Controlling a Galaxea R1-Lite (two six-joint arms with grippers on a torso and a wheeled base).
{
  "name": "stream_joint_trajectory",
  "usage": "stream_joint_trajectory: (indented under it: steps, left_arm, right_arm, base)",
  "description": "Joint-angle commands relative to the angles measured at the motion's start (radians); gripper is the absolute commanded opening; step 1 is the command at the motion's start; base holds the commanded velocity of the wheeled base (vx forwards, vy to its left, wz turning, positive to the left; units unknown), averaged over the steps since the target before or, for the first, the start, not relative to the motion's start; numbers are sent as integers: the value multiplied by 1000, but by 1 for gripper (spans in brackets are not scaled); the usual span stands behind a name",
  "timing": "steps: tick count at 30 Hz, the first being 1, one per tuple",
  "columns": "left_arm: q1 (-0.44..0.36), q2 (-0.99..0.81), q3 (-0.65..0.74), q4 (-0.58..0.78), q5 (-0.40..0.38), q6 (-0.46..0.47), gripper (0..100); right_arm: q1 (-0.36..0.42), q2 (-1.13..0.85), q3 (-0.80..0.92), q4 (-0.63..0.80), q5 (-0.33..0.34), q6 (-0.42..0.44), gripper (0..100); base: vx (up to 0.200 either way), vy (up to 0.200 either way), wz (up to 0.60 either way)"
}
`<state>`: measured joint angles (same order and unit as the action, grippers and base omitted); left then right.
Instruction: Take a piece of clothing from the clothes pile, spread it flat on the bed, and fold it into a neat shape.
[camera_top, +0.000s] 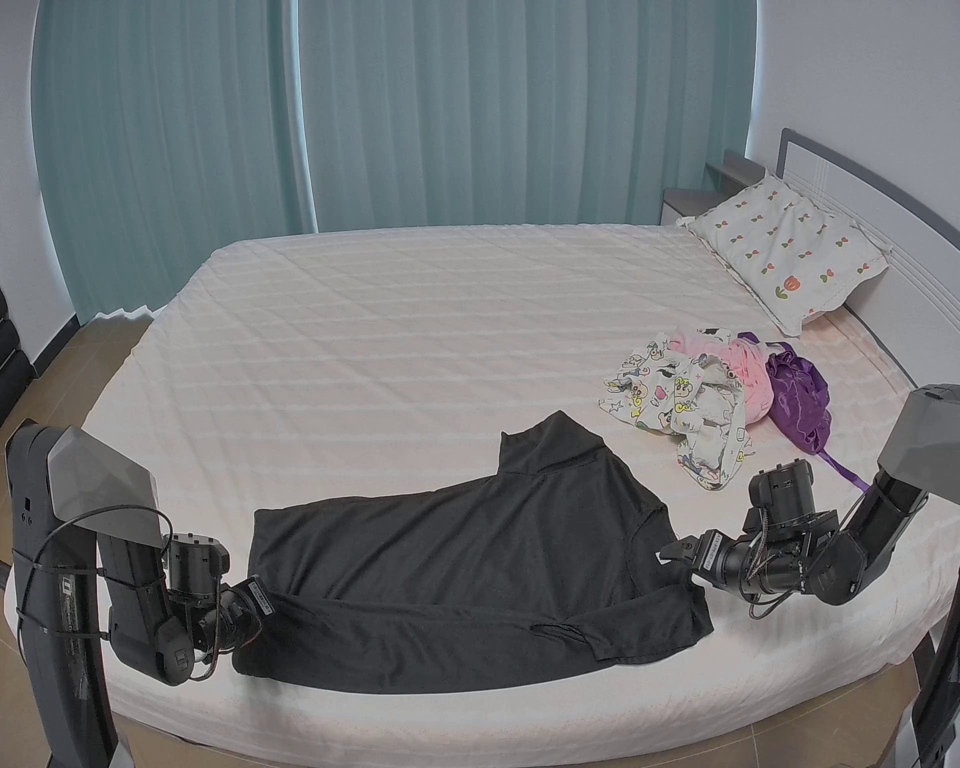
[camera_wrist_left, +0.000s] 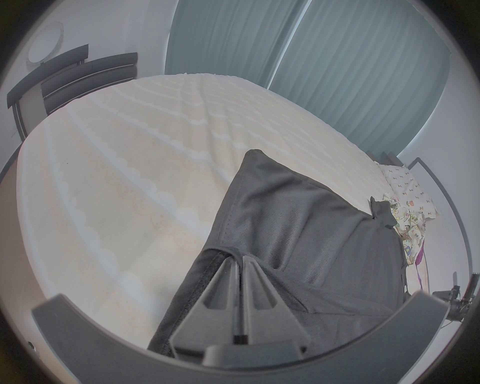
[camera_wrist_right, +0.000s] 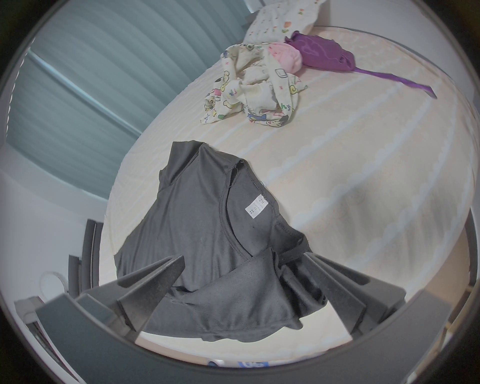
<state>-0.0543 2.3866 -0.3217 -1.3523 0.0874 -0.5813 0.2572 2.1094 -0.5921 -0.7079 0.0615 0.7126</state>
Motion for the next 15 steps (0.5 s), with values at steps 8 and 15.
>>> stream_joint_trajectory:
  steps: [8, 15]
  left_arm:
    - [25, -26, 29, -1, 26, -8, 0]
    - [31, -33, 38, -1, 25, -25, 0]
  right_arm:
    - [-33, 127, -61, -2, 101, -222, 100]
    - [-33, 141, -75, -5, 182, -275, 100]
  base:
    - [0, 0, 0]
    - [0, 0, 0]
